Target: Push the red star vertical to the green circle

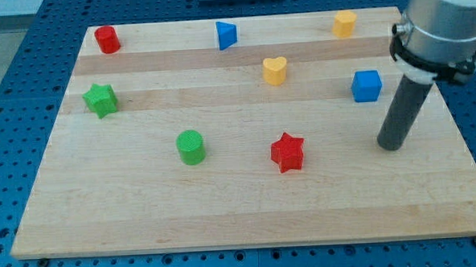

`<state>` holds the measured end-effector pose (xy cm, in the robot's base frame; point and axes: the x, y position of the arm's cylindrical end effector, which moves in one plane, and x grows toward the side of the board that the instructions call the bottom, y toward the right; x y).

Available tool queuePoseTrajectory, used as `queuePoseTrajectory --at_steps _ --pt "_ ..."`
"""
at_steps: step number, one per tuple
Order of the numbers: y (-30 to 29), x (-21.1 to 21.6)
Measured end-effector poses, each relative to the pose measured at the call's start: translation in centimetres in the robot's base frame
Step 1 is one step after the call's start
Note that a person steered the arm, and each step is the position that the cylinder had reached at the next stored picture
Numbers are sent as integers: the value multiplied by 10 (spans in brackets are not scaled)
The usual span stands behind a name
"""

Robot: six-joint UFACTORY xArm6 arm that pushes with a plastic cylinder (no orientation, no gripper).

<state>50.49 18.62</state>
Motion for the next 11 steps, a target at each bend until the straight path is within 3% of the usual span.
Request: queuePoseTrajectory --at_steps 2,4,5,6,7,9,11 --pt "-100 7" --pt "-103 -11" --pt "-140 -19" --pt "-198 0" --pt "-198 3" --pt "-119 6" --pt "-208 35"
